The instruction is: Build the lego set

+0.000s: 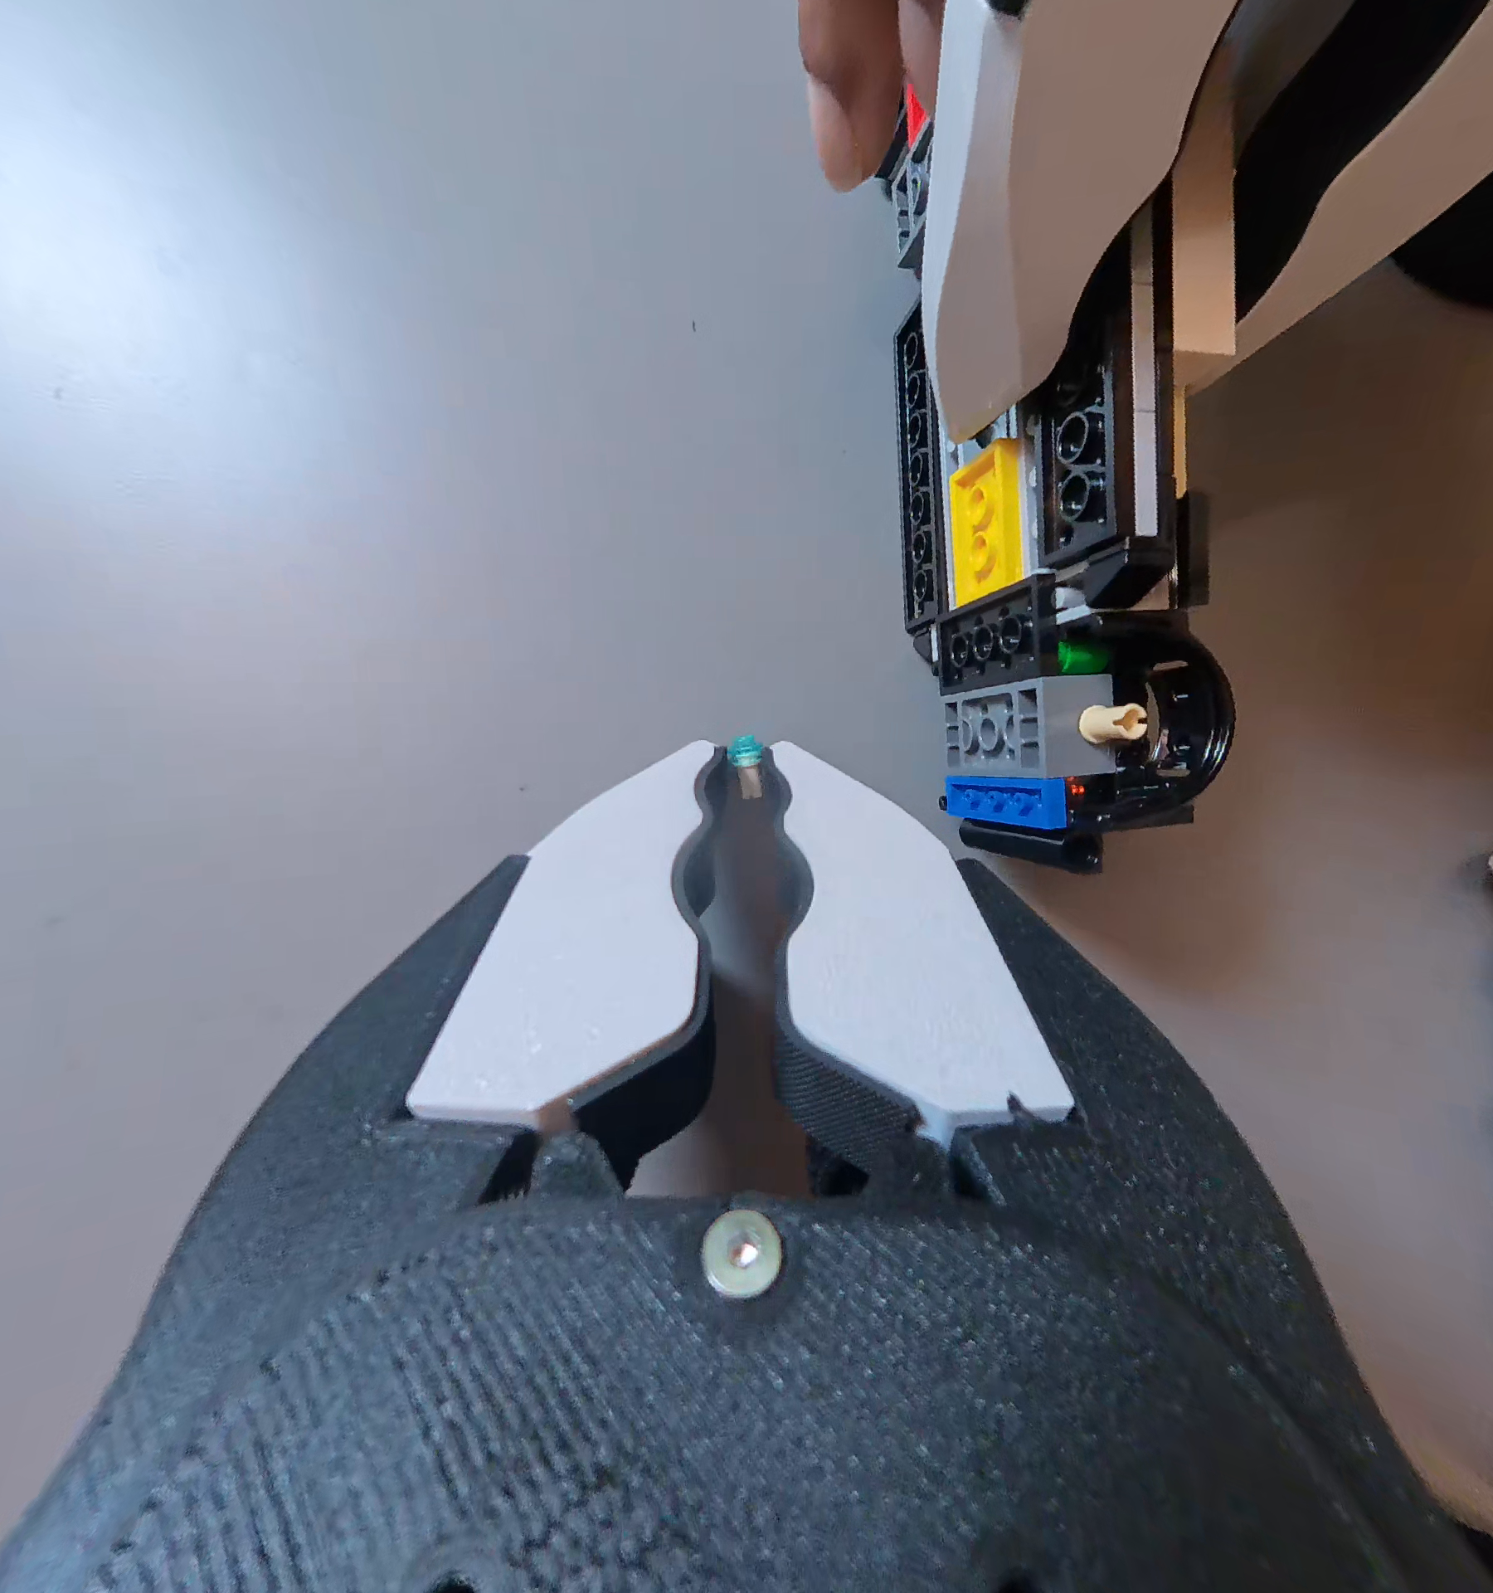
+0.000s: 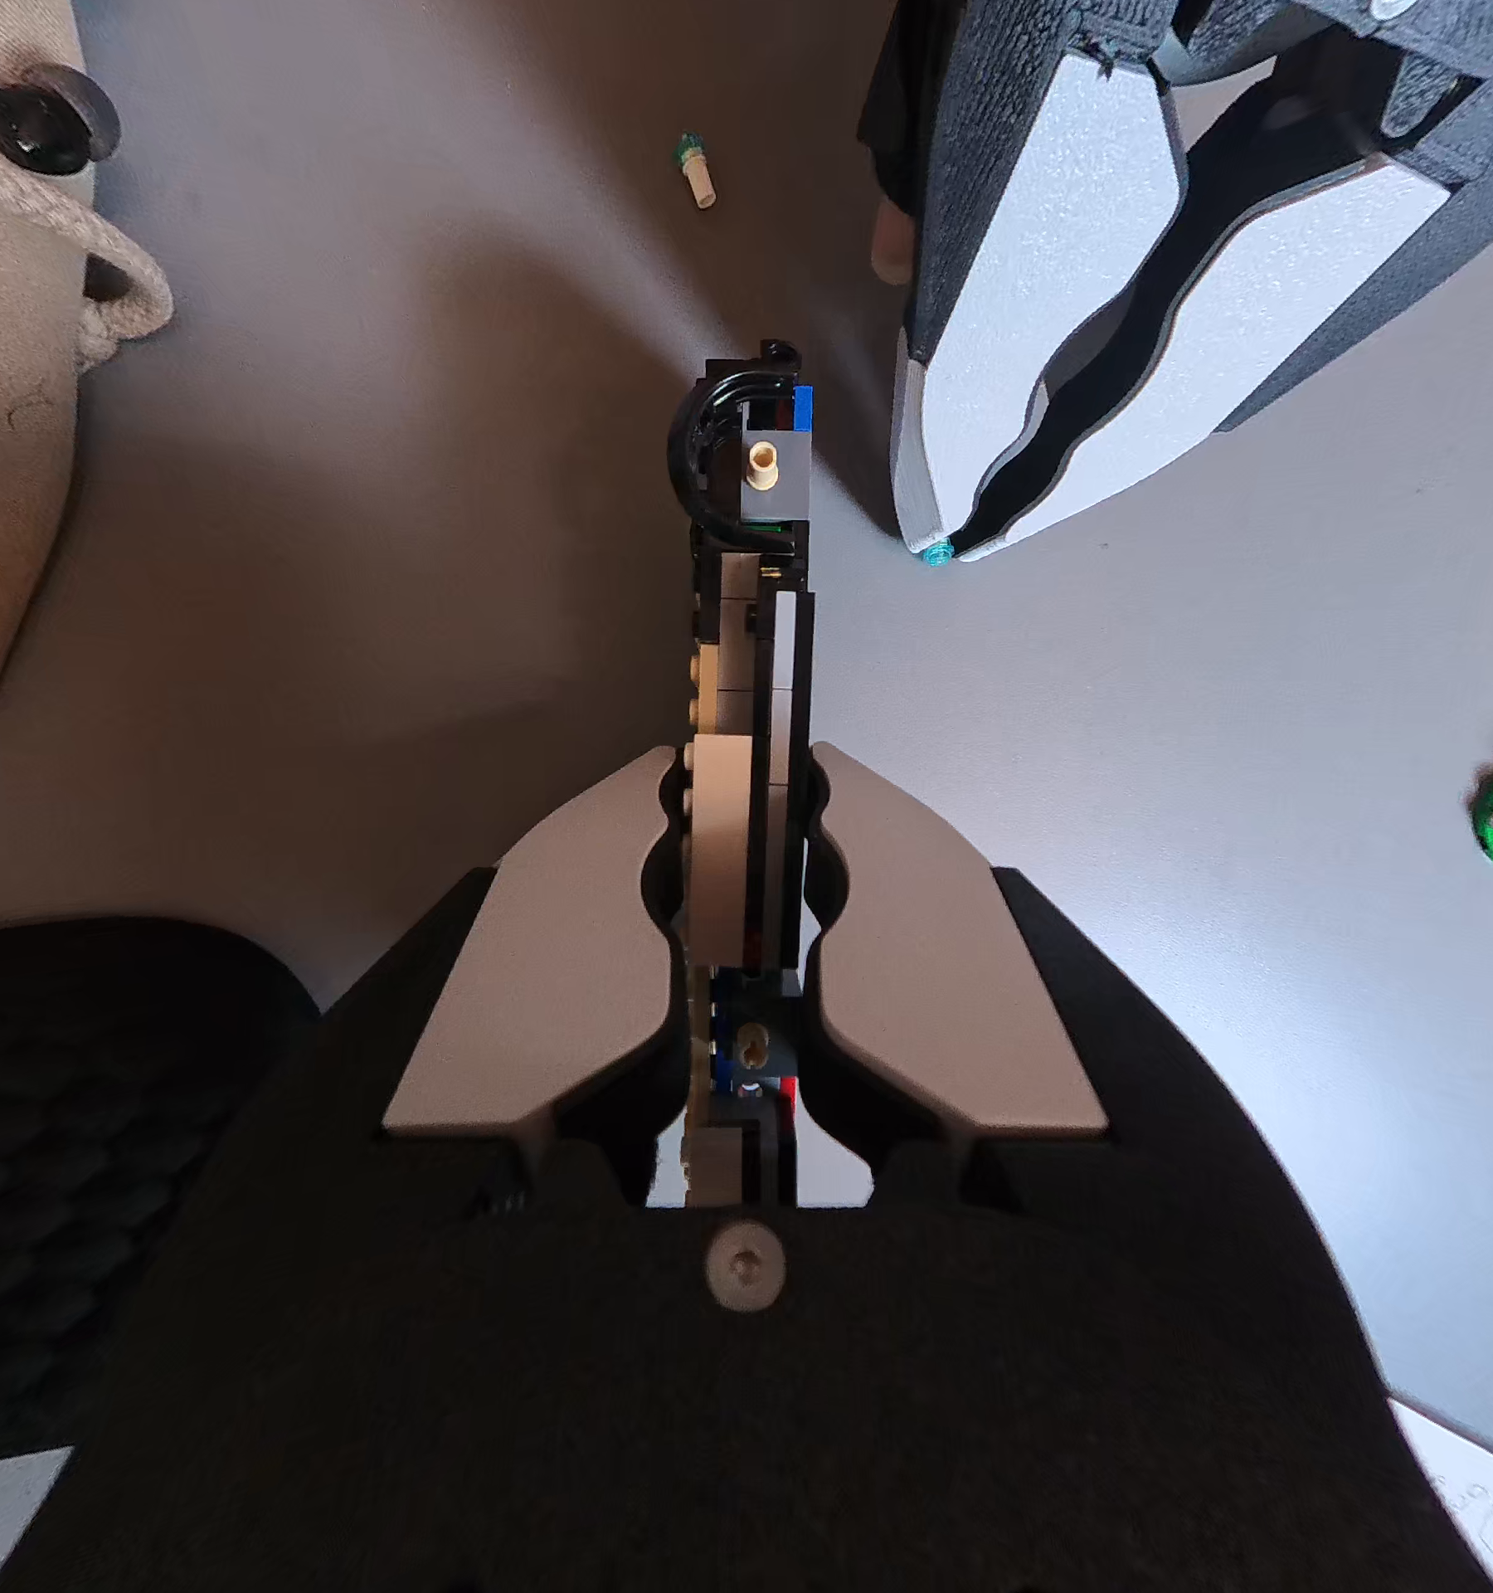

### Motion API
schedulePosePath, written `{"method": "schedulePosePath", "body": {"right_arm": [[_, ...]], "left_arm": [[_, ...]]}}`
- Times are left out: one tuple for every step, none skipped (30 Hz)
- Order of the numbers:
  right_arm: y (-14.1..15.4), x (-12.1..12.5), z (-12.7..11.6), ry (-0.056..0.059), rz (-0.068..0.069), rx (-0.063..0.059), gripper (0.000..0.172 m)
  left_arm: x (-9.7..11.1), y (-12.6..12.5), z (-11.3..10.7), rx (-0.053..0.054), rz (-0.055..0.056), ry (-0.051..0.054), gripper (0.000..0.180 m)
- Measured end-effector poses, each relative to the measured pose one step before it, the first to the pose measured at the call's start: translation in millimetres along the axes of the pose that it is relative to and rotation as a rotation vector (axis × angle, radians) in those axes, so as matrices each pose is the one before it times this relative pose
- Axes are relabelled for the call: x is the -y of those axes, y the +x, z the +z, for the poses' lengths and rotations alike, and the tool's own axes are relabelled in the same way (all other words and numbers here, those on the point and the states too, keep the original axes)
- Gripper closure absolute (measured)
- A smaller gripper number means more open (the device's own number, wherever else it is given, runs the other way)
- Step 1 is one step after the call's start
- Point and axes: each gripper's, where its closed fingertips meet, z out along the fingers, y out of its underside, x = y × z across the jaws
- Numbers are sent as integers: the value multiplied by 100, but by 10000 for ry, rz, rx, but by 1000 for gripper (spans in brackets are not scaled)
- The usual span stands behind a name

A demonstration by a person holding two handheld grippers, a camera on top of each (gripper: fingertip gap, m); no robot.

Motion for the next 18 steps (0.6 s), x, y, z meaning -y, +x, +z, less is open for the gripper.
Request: {"method": "schedulePosePath", "body": {"right_arm": [[9,-8,5,11,-1,-25,148],[11,5,2,6,5,-21,148],[-7,-3,-4,2,2,-16,148],[-10,1,-3,1,-6,-17,148],[-6,-4,7,-1,-1,-12,148],[-13,2,-1,-6,7,-7,148],[3,1,0,-9,3,-7,148],[15,-2,-2,-11,0,-14,148],[32,-8,7,-14,6,-21,148],[21,0,2,-13,15,-6,148],[0,-9,-2,-11,18,11,148],[8,-1,3,-16,16,14,148],[9,-10,-2,-24,16,13,148],[11,-8,9,-28,9,11,148],[13,5,4,-31,4,11,148],[27,5,13,-26,1,-10,148],[54,22,23,-19,1,-26,148],[27,8,15,-29,-2,-4,148]], "left_arm": [[-13,16,-4,12,8,18,173],[-28,22,-23,6,12,2,173],[-28,12,-10,15,20,-6,173],[-6,2,-7,27,32,5,173],[-8,-3,0,24,17,16,174],[-10,13,-5,5,-2,13,174],[-16,24,-10,-13,-2,11,174],[-5,4,-7,-12,-6,19,174],[-11,11,-10,-11,2,27,174],[-17,7,-12,-9,23,34,174],[-13,-4,-28,-6,0,52,174],[-27,15,-17,-23,-18,67,174],[-33,-1,-36,-15,-20,69,174],[-43,-23,-43,15,-17,81,174],[-57,20,-51,-10,-14,82,174],[-62,-15,-71,20,-28,84,174],[-63,-33,-99,27,-26,85,174],[-157,23,-104,-8,-37,18,174]]}}
